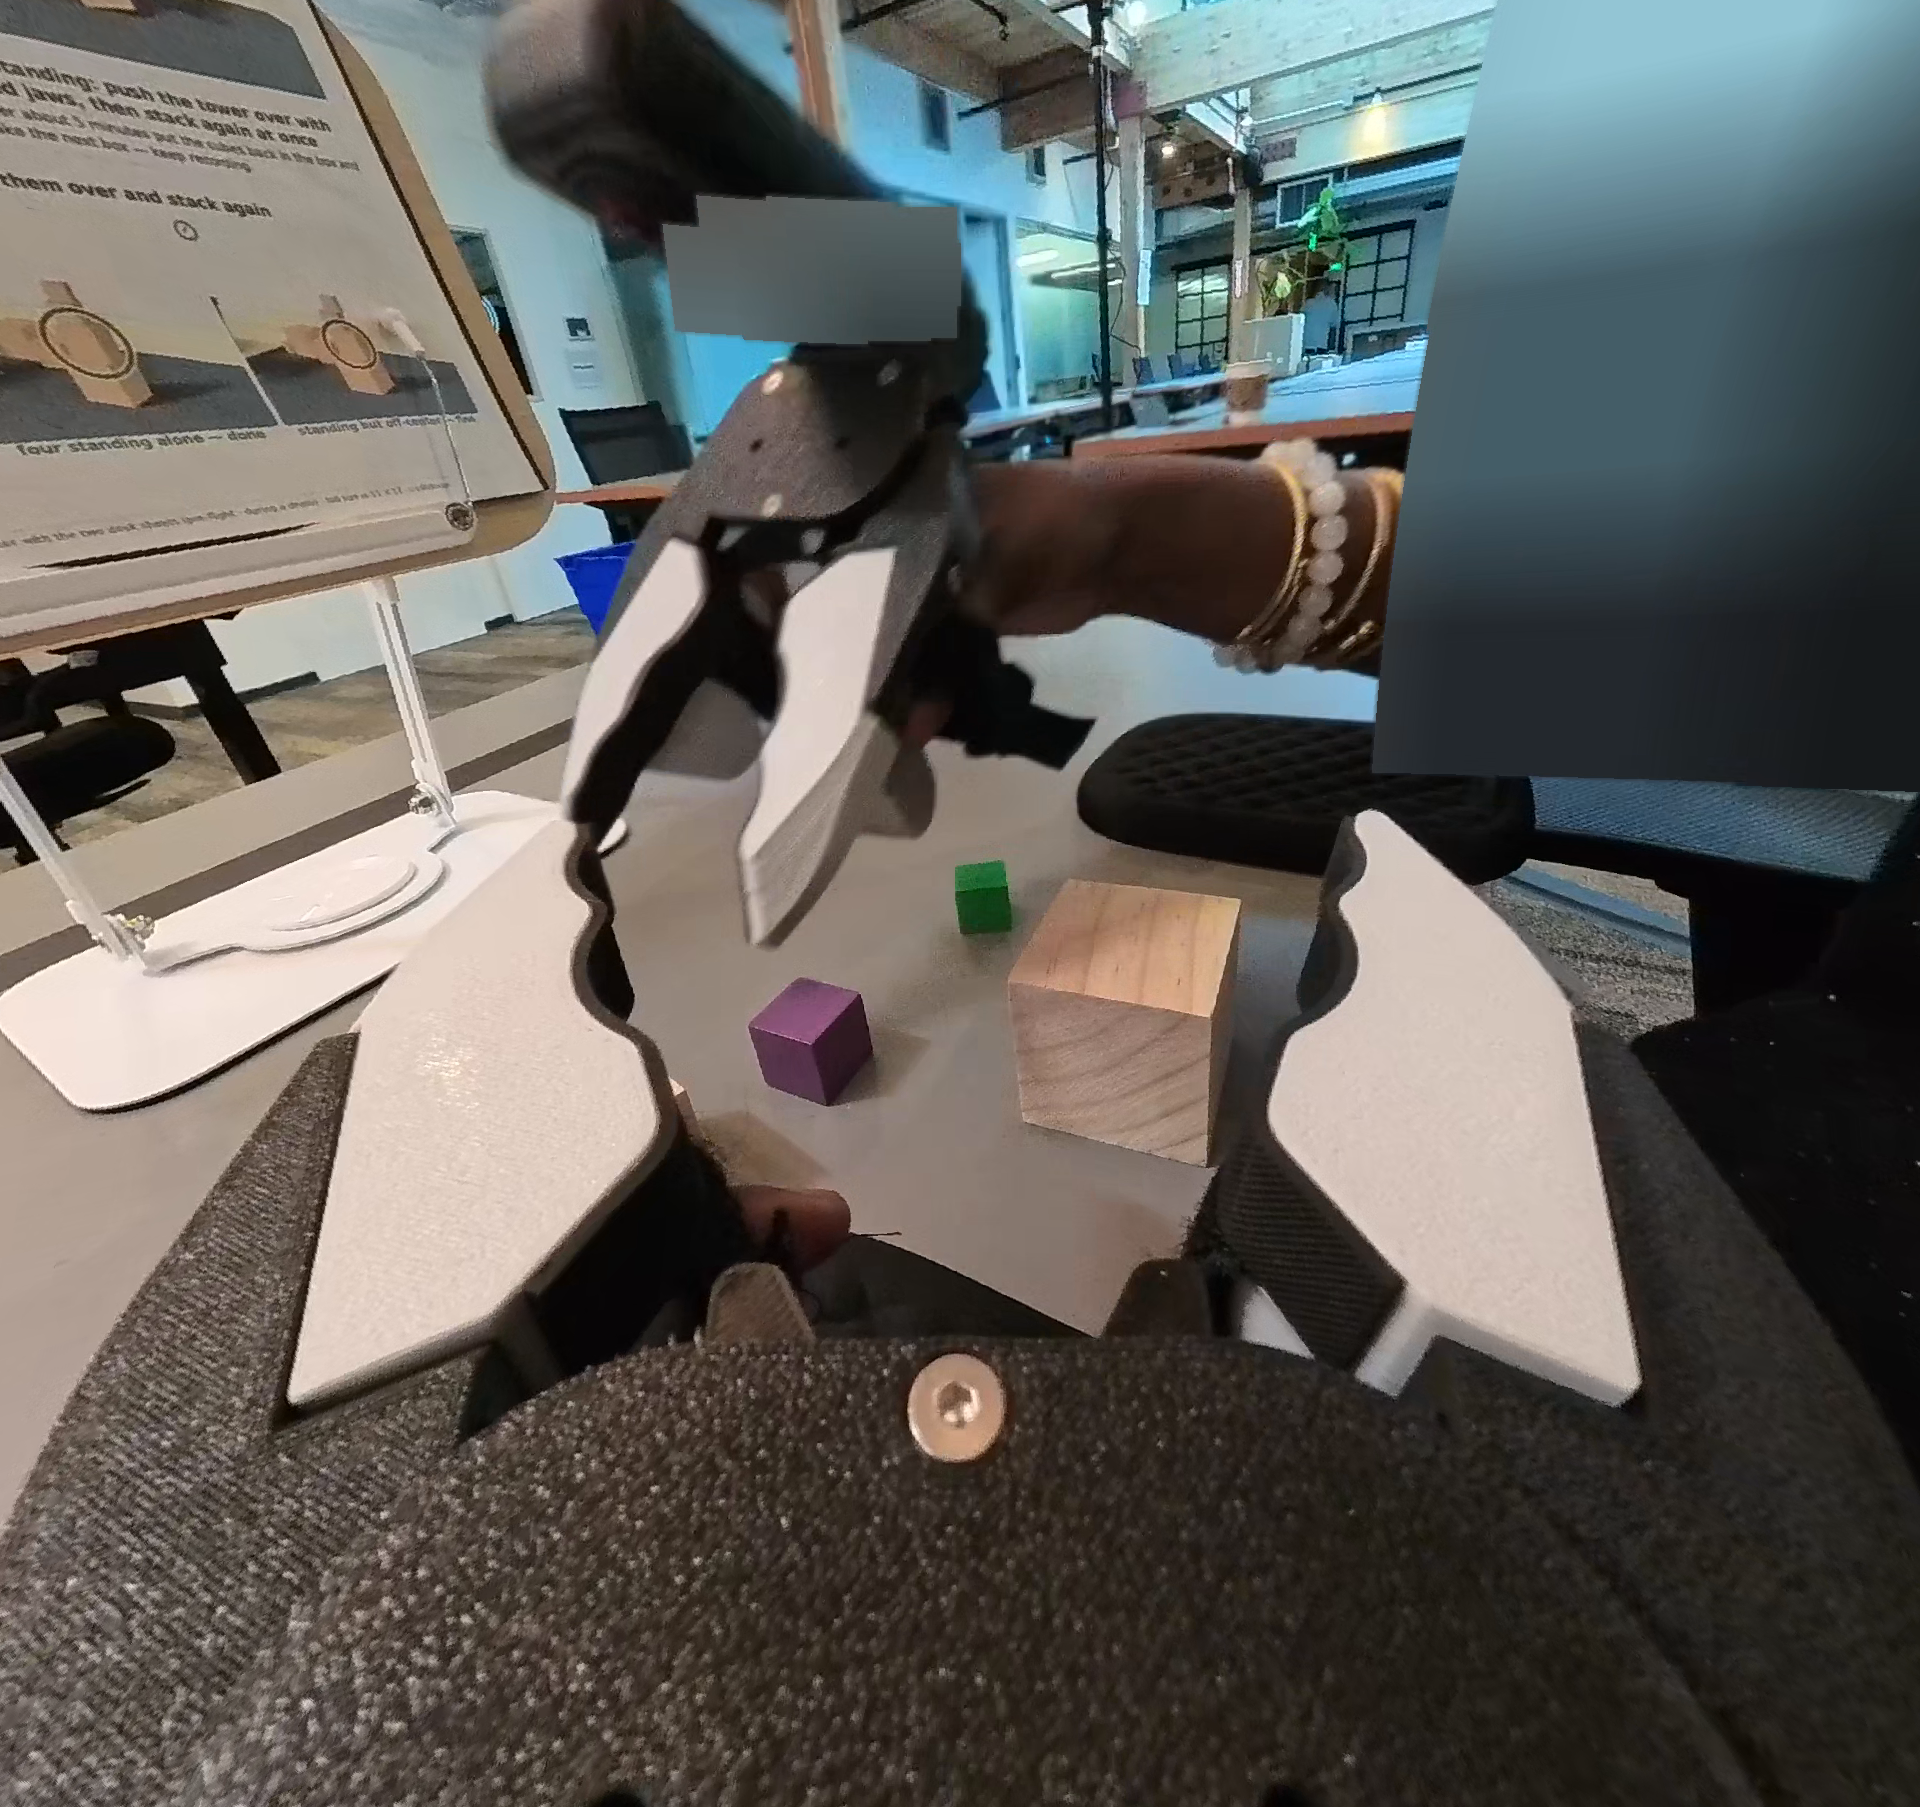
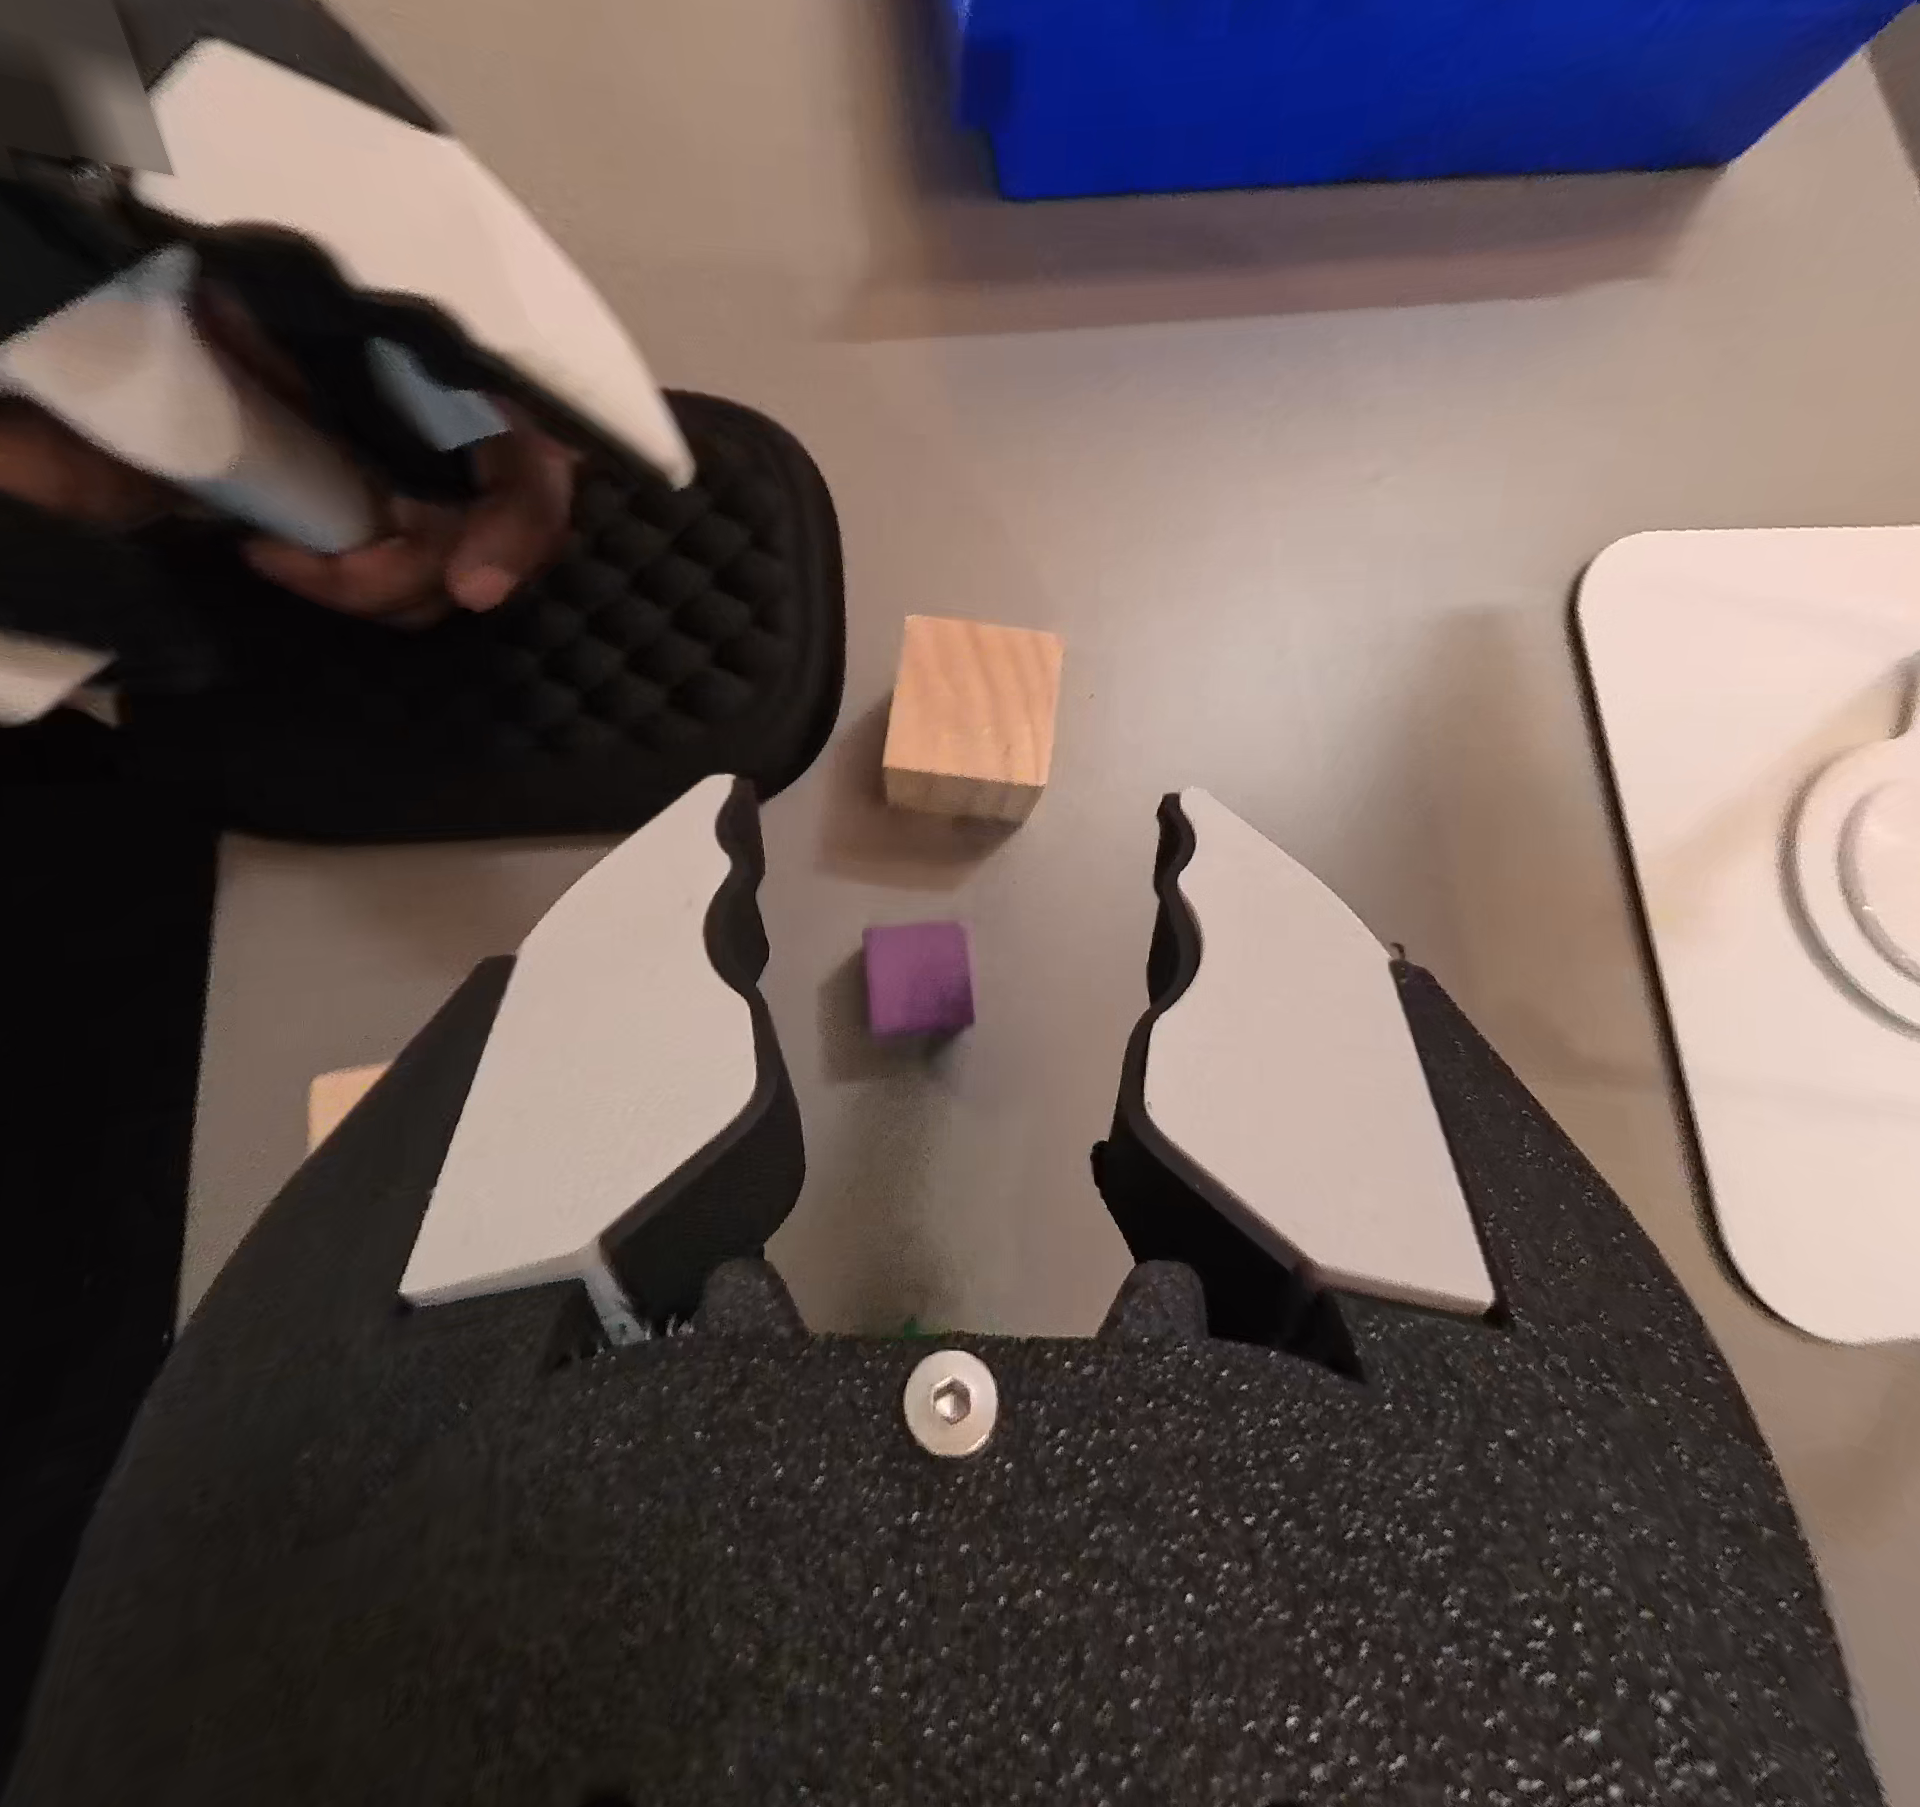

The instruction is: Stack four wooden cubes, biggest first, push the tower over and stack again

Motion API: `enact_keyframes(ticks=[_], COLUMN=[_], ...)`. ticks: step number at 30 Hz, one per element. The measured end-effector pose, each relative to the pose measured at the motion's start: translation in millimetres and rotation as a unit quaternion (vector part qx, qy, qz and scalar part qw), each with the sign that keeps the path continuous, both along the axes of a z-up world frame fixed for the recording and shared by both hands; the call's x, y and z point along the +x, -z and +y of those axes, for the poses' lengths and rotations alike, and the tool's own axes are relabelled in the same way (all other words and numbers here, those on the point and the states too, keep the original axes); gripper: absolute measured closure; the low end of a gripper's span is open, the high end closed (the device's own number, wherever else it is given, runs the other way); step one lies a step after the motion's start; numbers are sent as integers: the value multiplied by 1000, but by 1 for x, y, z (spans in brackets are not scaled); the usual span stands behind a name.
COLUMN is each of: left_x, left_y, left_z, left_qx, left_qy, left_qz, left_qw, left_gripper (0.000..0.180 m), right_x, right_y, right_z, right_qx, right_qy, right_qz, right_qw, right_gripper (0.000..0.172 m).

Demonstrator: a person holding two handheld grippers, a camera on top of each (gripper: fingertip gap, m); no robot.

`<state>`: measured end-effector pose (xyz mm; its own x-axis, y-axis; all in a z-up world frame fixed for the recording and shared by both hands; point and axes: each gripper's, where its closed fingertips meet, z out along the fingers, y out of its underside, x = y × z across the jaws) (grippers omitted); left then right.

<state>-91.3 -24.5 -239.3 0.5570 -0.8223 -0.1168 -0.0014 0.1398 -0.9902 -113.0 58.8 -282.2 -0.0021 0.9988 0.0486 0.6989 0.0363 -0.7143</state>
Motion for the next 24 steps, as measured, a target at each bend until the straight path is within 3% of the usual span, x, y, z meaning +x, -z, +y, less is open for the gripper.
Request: enact_keyframes(ticks=[6, 12, 20, 24], left_x=[-1, -1, -1, -1], left_y=[-1, -1, -1, -1], left_z=[0, 0, 0, 0], left_qx=[-1, 0, 1, 0], left_qy=[2, 2, 1, 2], left_qz=[-5, -7, -6, -7], left_qw=[1000, 1000, 1000, 1000], left_gripper=[53, 54, 54, 54], right_x=[-28, -38, -37, -27], right_y=[36, 48, 49, 22], right_z=[7, 7, 5, -1], right_qx=[-31, -37, -25, -21], right_qy=[15, 18, -7, -26], right_qz=[-56, -85, -82, -43], right_qw=[998, 996, 996, 998], right_gripper=[100, 116, 130, 130])
